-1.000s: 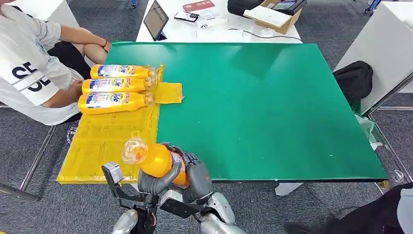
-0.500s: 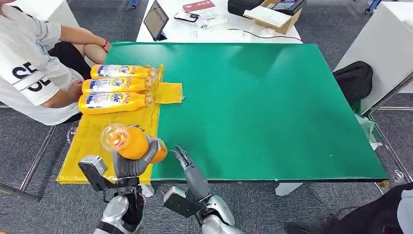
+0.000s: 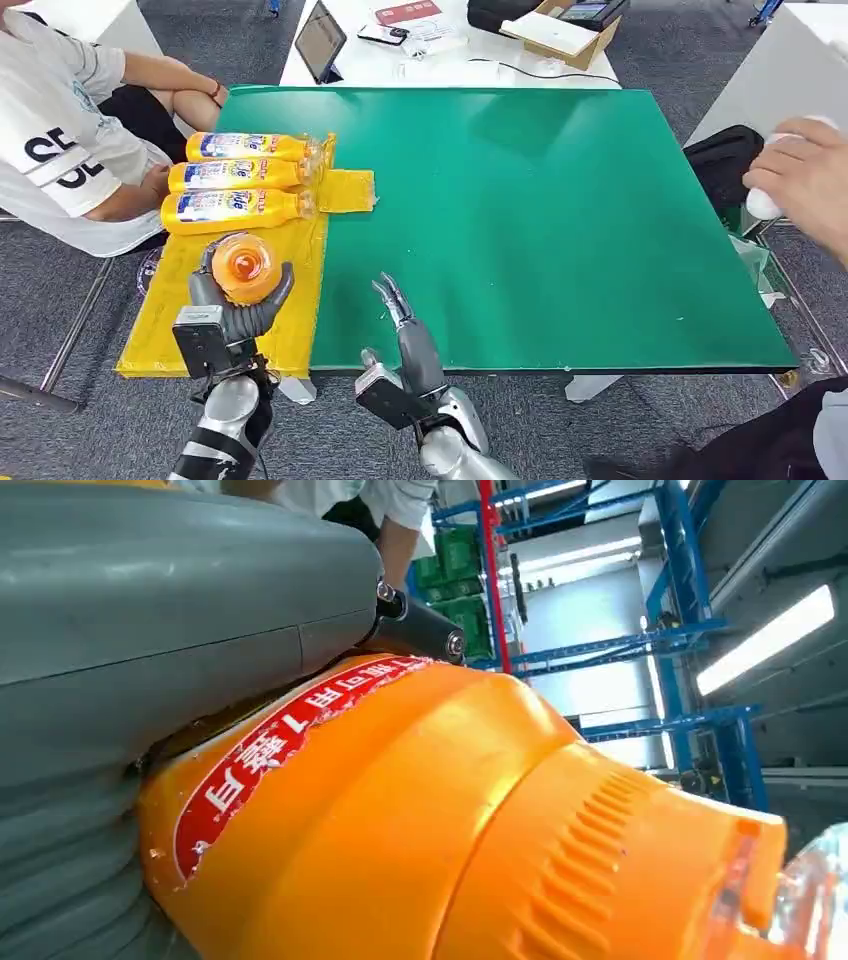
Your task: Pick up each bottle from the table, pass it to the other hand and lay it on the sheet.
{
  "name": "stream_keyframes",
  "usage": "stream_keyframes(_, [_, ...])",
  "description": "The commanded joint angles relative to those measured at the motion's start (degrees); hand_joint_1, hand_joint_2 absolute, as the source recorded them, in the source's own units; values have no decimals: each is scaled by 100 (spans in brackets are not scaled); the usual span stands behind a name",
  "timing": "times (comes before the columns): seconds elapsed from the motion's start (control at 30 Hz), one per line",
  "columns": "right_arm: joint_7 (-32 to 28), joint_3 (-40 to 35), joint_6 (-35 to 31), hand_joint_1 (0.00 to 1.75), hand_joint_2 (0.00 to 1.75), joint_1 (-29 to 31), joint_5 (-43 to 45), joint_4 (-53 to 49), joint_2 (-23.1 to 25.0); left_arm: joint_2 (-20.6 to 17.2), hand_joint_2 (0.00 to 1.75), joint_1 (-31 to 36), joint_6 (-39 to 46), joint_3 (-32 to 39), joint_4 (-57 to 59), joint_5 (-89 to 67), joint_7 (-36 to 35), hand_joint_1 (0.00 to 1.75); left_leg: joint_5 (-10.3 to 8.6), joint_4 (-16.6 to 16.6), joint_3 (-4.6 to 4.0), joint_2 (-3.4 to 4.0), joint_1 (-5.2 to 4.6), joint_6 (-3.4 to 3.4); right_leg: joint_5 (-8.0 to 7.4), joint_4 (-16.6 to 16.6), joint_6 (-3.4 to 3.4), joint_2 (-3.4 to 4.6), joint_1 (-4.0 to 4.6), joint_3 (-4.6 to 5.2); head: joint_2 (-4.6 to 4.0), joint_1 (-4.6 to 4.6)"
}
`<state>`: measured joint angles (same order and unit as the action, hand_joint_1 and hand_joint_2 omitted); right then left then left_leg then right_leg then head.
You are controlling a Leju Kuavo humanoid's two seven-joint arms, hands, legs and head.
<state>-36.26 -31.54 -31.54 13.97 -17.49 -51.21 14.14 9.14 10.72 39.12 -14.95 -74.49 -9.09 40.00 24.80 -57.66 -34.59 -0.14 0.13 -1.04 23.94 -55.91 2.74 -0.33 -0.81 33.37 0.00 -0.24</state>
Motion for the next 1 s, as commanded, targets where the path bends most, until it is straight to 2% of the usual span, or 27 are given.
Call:
stream_keyframes(0.03, [-151,242,-144,0,0,62,19,-132,-102,645,175,637,88,2099,790,-3659,0,175,2,1,10,-1,1,3,2,2,-6,-1,2,-12,0,0])
stream_keyframes(0.07, [-158,239,-143,0,0,53,8,-162,-107,645,175,692,88,2315,774,-4209,0,175,7,-3,17,4,4,5,5,-2,-10,5,4,-18,0,0])
stream_keyframes(0.13, [-225,277,-160,0,0,-12,30,-326,-106,726,175,1031,88,3244,1022,-6222,0,175,1,-4,2,-1,5,4,1,-4,-8,0,5,-3,0,0])
stream_keyframes(0.2, [-265,286,-152,0,0,-30,53,-431,-95,519,175,1193,88,3442,1189,-7258,-292,175,1,-2,7,6,4,6,-1,-1,-10,8,4,-7,0,0])
stream_keyframes(0.23, [-275,277,-131,0,0,-36,57,-511,-93,196,175,1234,88,3070,1330,-7801,-825,175,1,0,8,11,3,6,-2,-1,-10,12,3,-6,0,0])
stream_keyframes(0.27, [-282,274,-118,0,0,-42,64,-556,-90,43,175,1260,88,2874,1509,-7859,-1089,175,-1,3,8,9,1,6,-3,0,-9,10,1,-5,0,0])
stream_keyframes(0.33, [-293,272,-62,0,0,-83,75,-777,-82,-715,175,1450,88,1601,2285,-8079,-2270,175,0,5,22,9,4,12,1,-2,-19,9,5,-15,0,2])
stream_keyframes(0.4, [-261,319,-51,0,0,-149,34,-980,-61,-902,175,1677,88,1260,2895,-8036,-2514,175,-5,11,26,1,1,13,5,-5,-19,-8,2,-16,0,-2])
stream_keyframes(0.47, [-293,303,-83,0,0,-190,102,-1155,-73,-899,175,1833,88,1273,3336,-7657,-2541,175,-8,6,12,-8,1,11,5,-10,-11,-19,2,-5,0,0])
stream_keyframes(0.5, [-287,284,-97,0,0,-219,117,-1280,-90,-1003,175,1858,88,1028,3345,-8072,-2858,175,-7,7,22,-9,6,18,8,-11,-16,-19,6,-13,0,-2])
stream_keyframes(0.63, [-374,314,-263,0,0,-330,165,-1580,-90,-1092,175,2144,78,894,4162,-7850,-3099,175,-3,2,17,-1,4,14,7,-20,-11,-7,4,-7,0,0])
stream_keyframes(0.77, [-334,343,-251,0,0,-305,184,-1644,-126,-1125,175,2227,88,876,4288,-7853,-3079,175,-3,-1,9,8,6,14,4,-20,-10,-1,5,0,0,0])
stream_keyframes(1.0, [-239,437,-242,0,0,-395,279,-1806,-158,-1133,175,2556,88,977,5153,-7672,-3263,175,-5,0,8,6,5,15,3,-17,-10,-2,5,2,0,0])
